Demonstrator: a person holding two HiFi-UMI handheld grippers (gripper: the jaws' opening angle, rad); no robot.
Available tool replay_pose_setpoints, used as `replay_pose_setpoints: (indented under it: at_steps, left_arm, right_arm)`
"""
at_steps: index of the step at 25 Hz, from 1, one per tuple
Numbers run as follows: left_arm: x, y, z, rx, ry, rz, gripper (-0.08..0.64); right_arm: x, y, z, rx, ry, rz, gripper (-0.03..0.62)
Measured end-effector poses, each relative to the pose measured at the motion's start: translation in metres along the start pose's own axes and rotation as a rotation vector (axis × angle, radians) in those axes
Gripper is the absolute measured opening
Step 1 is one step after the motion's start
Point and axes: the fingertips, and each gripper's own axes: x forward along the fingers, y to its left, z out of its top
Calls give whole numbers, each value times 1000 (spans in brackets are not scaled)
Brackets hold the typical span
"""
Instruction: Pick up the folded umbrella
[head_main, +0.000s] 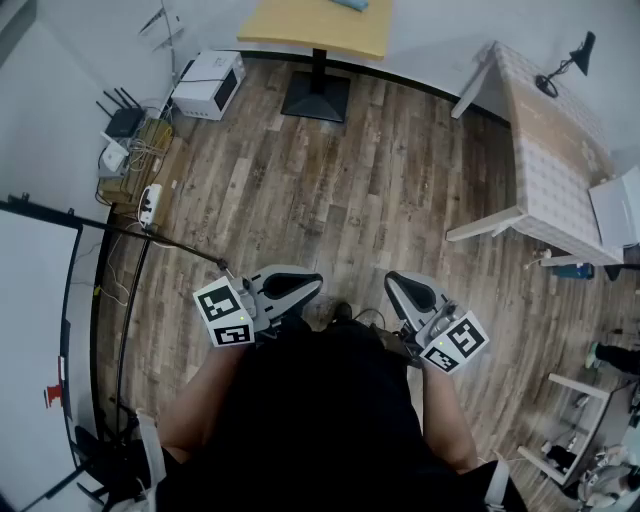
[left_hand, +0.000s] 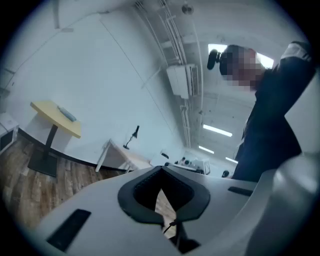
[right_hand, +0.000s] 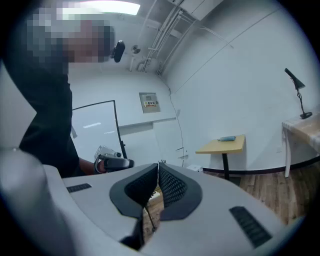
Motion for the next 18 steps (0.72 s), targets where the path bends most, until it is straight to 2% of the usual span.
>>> replay_pose_setpoints:
  at_steps: [3, 6, 8, 11, 15, 18]
  left_arm:
    - [-34, 17, 23, 40, -26, -10, 11]
    - [-54, 32, 36, 90, -11, -16, 11]
    - [-66, 28, 42, 88, -27, -81, 11]
    - [-83, 24, 53, 66, -72, -179, 11]
    - [-92, 42, 52, 119, 9, -170, 11]
    - [-91, 58, 54, 172, 49, -138, 11]
  right_arm:
    - [25, 7, -6, -15, -9, -46, 18]
    - [56, 12, -5, -13, -14, -30, 18]
    - [75, 15, -6, -10, 5, -23, 18]
    - [95, 18, -6, -16, 30, -57, 18]
    - [109, 33, 4, -46, -5, -88, 18]
    - [113, 39, 1, -76, 19, -140, 18]
